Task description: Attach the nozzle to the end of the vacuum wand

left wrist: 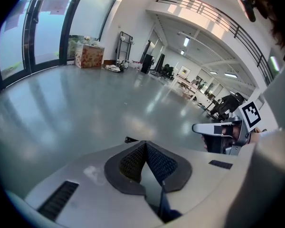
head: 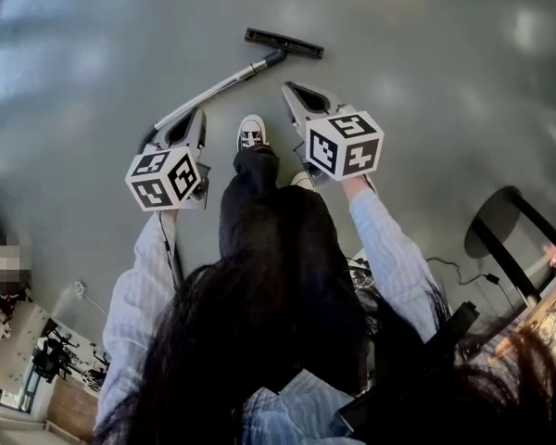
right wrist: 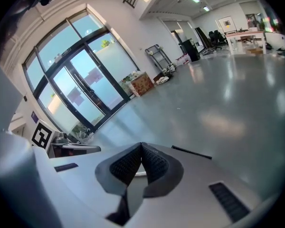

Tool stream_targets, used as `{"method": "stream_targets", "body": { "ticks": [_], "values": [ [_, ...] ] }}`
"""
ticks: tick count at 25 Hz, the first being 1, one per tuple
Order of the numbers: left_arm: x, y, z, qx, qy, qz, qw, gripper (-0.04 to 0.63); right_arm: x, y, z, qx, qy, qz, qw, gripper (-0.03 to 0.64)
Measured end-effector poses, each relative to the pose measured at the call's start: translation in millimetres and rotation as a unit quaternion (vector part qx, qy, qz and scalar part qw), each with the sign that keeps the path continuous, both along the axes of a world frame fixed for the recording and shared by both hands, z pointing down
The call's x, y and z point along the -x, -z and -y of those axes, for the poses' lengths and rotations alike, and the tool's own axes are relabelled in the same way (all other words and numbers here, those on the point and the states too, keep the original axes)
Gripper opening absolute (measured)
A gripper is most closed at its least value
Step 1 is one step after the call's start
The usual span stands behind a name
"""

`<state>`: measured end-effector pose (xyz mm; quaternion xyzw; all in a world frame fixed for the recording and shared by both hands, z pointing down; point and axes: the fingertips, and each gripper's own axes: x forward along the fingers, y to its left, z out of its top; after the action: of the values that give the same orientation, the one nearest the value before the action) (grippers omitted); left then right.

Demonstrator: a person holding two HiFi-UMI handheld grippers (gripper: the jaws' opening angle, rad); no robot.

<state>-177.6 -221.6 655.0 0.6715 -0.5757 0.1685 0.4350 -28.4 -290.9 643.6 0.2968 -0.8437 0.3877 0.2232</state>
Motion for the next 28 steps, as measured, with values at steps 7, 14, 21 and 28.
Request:
{"method": "stream_targets", "body": {
  "ticks": [7, 14, 21, 28],
  "values": [
    [-62.8, 188.6, 0.7, -0.041, -0.005, -0.042, 0.9983, 0.006, -28.3, 195.1, -28.9, -0.014, -0.037, 0.001, 0.999, 0.006],
    [-109.0, 307.4, -84.7, -0.067, 0.023, -0.06, 0.9957, 0.006, -58.4, 314.8, -122.0, -0.025, -0.047, 0.018, 0.998, 0.006],
    [-109.5, 376.2, -161.0, -0.078, 0.045, -0.078, 0.9929, 0.006, -52.1, 383.8, -174.9, -0.039, -0.042, 0.04, 0.998, 0.006],
    [-54.4, 423.6, -202.8, -0.108, 0.02, -0.035, 0.9933, 0.006, -5.7, 399.6, -220.9, -0.051, -0.027, 0.007, 0.998, 0.006]
  ]
}}
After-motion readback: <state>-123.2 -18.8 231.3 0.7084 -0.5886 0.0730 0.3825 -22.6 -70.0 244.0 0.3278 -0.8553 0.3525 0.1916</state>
